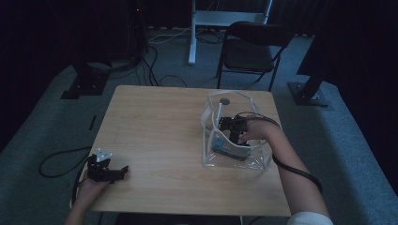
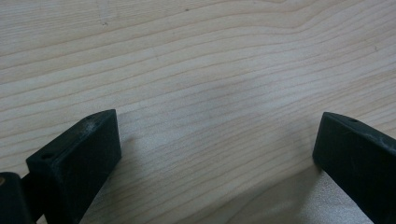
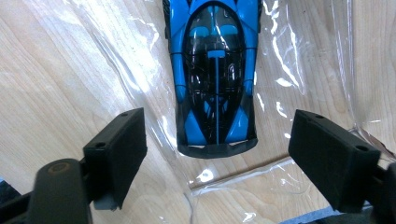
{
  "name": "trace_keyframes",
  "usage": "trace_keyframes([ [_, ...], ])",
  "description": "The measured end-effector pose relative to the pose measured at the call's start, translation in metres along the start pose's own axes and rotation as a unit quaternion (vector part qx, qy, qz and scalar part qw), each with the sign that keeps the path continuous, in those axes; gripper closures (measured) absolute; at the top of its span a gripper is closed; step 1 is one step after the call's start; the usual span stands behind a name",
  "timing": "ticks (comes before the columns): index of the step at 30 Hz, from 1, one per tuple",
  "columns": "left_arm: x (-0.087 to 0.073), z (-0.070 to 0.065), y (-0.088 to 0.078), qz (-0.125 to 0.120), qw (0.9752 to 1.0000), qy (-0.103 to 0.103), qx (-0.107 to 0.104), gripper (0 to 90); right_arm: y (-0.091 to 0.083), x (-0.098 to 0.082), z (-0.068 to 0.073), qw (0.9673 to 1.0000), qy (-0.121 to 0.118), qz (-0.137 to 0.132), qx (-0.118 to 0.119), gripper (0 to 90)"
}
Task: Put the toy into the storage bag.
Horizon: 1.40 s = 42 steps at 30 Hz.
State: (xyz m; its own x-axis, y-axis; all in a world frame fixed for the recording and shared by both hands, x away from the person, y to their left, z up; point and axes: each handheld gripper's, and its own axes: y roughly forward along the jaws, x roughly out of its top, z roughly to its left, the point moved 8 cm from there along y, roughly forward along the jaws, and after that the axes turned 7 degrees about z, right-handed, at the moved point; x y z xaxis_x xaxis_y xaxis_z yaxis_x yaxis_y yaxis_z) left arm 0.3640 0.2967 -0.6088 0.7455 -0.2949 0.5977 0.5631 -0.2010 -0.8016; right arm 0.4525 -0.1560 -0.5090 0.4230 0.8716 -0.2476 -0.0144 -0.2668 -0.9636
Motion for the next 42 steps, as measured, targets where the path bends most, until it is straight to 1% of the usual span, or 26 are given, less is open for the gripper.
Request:
trace_keyframes([
  [2,0.000,0.000,0.000,0.000,1.0000,0.000,0.000,1.5,0.000,0.001,0.001,1.0000,-0.001,-0.004,0.005,17.4],
  [4,0.000,0.000,0.000,0.000,1.0000,0.000,0.000,1.4,-0.001,0.002,-0.001,0.9999,-0.003,-0.012,0.000,17.2],
  [5,0.000,0.000,0.000,0.000,1.0000,0.000,0.000,1.5,-0.002,0.002,-0.001,0.9999,0.003,-0.015,0.000,16.5],
  [7,0.000,0.000,0.000,0.000,1.0000,0.000,0.000,1.4,-0.004,0.003,-0.004,0.9997,0.009,-0.023,-0.001,16.2],
  [10,0.000,0.000,0.000,0.000,1.0000,0.000,0.000,1.5,-0.005,0.004,-0.004,0.9992,0.020,-0.033,0.008,15.1],
  [12,0.000,0.000,0.000,0.000,1.0000,0.000,0.000,1.4,-0.006,0.004,-0.005,0.9992,0.018,-0.035,0.007,15.1],
  [13,0.000,0.000,0.000,0.000,1.0000,0.000,0.000,1.4,-0.006,0.005,-0.005,0.9991,0.022,-0.037,0.008,15.1],
  [14,0.000,0.000,0.000,0.000,1.0000,0.000,0.000,1.5,-0.008,0.005,-0.005,0.9986,0.025,-0.045,0.007,15.1],
  [17,0.000,0.000,0.000,0.000,1.0000,0.000,0.000,1.4,-0.014,0.005,-0.006,0.9969,0.035,-0.069,0.012,15.1],
  [19,0.000,0.000,0.000,0.000,1.0000,0.000,0.000,1.4,-0.021,0.004,-0.005,0.9954,0.039,-0.087,0.012,15.1],
  [20,0.000,0.000,0.000,0.000,1.0000,0.000,0.000,1.5,-0.023,0.003,-0.005,0.9954,0.035,-0.089,0.009,15.1],
  [22,0.000,0.000,0.000,0.000,1.0000,0.000,0.000,1.5,-0.027,0.002,-0.005,0.9941,0.038,-0.101,0.008,15.1],
  [23,0.000,0.000,0.000,0.000,1.0000,0.000,0.000,1.5,-0.027,0.002,-0.005,0.9941,0.038,-0.101,0.008,15.1],
  [26,0.000,0.000,0.000,0.000,1.0000,0.000,0.000,1.4,-0.033,-0.001,-0.004,0.9928,0.037,-0.114,0.003,15.2],
  [28,0.000,0.000,0.000,0.000,1.0000,0.000,0.000,1.4,-0.036,-0.003,-0.004,0.9917,0.036,-0.123,0.006,15.2],
  [29,0.000,0.000,0.000,0.000,1.0000,0.000,0.000,1.4,-0.036,-0.003,-0.004,0.9917,0.036,-0.123,0.006,15.2],
  [33,0.000,0.000,0.000,-0.001,1.0000,0.000,0.000,1.4,-0.042,-0.006,-0.005,0.9901,0.039,-0.135,-0.002,15.2],
  [34,0.000,0.000,0.000,0.000,1.0000,0.000,0.000,1.5,-0.043,-0.006,-0.004,0.9897,0.038,-0.138,0.000,15.2],
  [35,0.000,0.000,0.000,0.000,1.0000,0.000,0.000,1.5,-0.044,-0.007,-0.004,0.9894,0.043,-0.139,0.001,15.4],
  [38,0.000,0.000,0.000,-0.001,1.0000,0.000,0.000,1.4,-0.047,-0.010,-0.006,0.9883,0.044,-0.146,-0.003,15.6],
  [40,0.000,0.000,0.000,-0.001,1.0000,0.000,0.000,1.5,-0.049,-0.011,-0.006,0.9873,0.044,-0.153,0.004,15.6],
  [41,0.000,0.000,0.000,0.000,1.0000,0.000,0.000,1.5,-0.050,-0.012,-0.006,0.9870,0.045,-0.154,0.001,15.7],
  [42,0.000,0.000,0.000,-0.001,1.0000,0.000,0.000,1.5,-0.051,-0.013,-0.006,0.9864,0.049,-0.157,0.003,15.6],
])
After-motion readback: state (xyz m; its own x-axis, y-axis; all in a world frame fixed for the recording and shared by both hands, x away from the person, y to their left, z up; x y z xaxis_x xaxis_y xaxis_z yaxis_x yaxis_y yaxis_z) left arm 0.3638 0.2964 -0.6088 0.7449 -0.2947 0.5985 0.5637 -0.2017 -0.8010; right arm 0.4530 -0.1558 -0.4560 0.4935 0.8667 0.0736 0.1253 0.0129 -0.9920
